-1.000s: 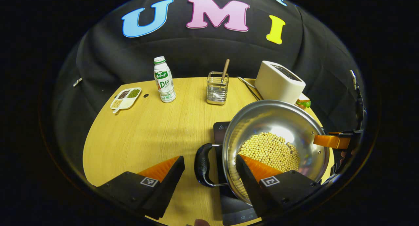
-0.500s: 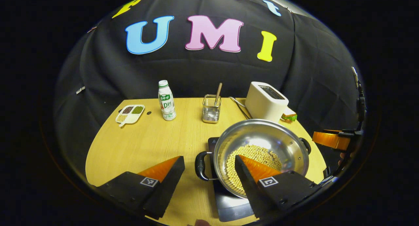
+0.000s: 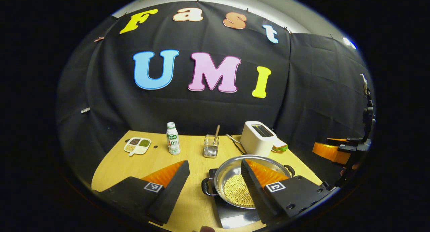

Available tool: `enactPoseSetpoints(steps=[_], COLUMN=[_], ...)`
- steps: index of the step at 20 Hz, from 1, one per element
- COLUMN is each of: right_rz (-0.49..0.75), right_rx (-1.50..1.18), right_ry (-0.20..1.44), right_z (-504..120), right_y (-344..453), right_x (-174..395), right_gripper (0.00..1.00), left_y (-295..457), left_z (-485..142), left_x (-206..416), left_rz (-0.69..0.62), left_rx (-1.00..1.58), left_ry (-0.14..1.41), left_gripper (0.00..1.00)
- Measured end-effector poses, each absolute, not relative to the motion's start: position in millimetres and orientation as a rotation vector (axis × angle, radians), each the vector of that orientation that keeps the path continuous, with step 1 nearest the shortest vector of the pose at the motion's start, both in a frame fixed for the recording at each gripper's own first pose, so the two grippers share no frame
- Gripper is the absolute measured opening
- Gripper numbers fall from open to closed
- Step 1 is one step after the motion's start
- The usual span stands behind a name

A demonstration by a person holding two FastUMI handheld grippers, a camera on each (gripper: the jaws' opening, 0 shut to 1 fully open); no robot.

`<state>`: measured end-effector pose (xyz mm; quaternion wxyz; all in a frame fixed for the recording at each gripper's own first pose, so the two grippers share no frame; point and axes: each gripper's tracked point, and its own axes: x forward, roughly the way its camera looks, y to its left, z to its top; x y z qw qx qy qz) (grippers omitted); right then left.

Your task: First push the handle of the pot to place it horizontally, then grasp the pot with both hands and set it on the induction cooktop.

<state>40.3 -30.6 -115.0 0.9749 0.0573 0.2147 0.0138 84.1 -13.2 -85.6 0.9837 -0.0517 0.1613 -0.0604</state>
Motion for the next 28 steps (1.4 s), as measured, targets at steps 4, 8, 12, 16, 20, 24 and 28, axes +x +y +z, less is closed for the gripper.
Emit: enactPoseSetpoints(steps=[4,8,12,16,20,24,28], right_rz=[0.018,0.006,-0.011,0.009,0.021,0.032,0.026], right_rx=[0.131,0.114,0.074,0.074,0.067,0.069,0.065], right_ry=[0.356,0.250,0.178,0.170,0.175,0.175,0.186], right_z=[-81,-48,-29,-21,-22,-22,-24], right_y=[-23,-17,-9,6,11,15,12], right_x=[23,8,-5,-11,-8,-4,-4], right_gripper=[0.98,0.98,0.98,0.99,0.99,0.99,0.99], left_y=[0,8,9,14,18,20,23], left_z=[-55,-35,-28,-18,-15,-20,-26], left_x=[62,39,27,13,10,8,8], left_rz=[-0.117,-0.111,-0.112,-0.096,-0.077,-0.068,-0.055], left_rx=[-0.060,-0.047,-0.038,-0.024,-0.003,-0.017,-0.052], left_ry=[0.233,0.162,0.135,0.104,0.093,0.110,0.131], left_gripper=[0.95,0.95,0.95,0.95,0.95,0.95,0.95])
